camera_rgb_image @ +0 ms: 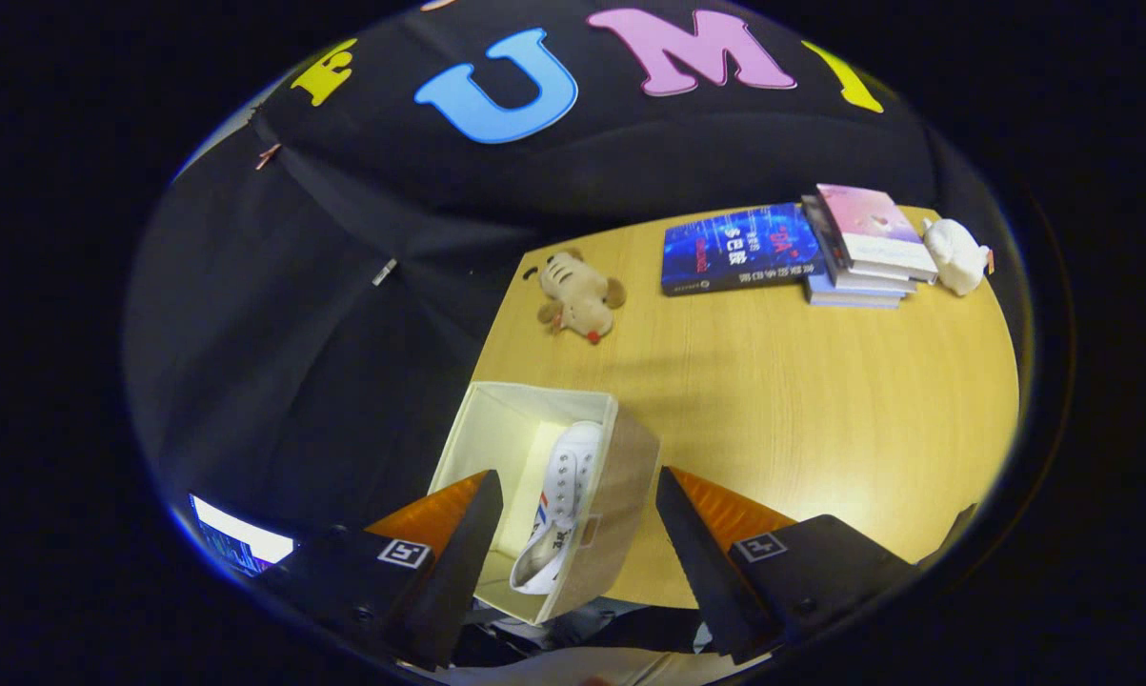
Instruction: Open the storage box then place both shoes into the box .Put the left shoe in first, then the right shoe, with the right side of both shoes facing outward in a uniform manner.
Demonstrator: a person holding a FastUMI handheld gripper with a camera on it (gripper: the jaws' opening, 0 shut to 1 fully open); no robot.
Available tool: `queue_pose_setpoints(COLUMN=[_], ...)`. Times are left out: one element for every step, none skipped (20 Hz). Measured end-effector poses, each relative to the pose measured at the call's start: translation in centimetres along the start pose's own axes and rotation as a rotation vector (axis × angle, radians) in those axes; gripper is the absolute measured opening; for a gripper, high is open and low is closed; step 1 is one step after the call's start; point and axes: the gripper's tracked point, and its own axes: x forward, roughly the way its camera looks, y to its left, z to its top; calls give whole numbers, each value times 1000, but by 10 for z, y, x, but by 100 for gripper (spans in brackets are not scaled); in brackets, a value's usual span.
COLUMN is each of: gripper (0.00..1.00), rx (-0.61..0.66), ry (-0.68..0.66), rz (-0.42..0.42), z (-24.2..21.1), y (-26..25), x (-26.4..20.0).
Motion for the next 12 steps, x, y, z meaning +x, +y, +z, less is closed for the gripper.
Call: queue_pose_setpoints(gripper=[99,99,99,99,99,99,99,99,99,99,99,99], rx=[-11,-29,-49,-68,-83,-96,-108,-119,-129,-140,-149,-155], ry=[-51,-98,-144,-189,-236,-277,-314,-344,-374,-403,-434,-467], rz=[-8,-19,-33,-48,-66,-84,-106,-129,-154,-179,-205,-231], z=[8,13,21,27,35,42,48,53,60,65,72,77], y=[-7,-15,-24,-32,-42,-50,-58,-66,-76,-84,-91,-96], x=[-10,-19,-30,-41,-54,-64,-74,-83,-90,-98,-109,-118])
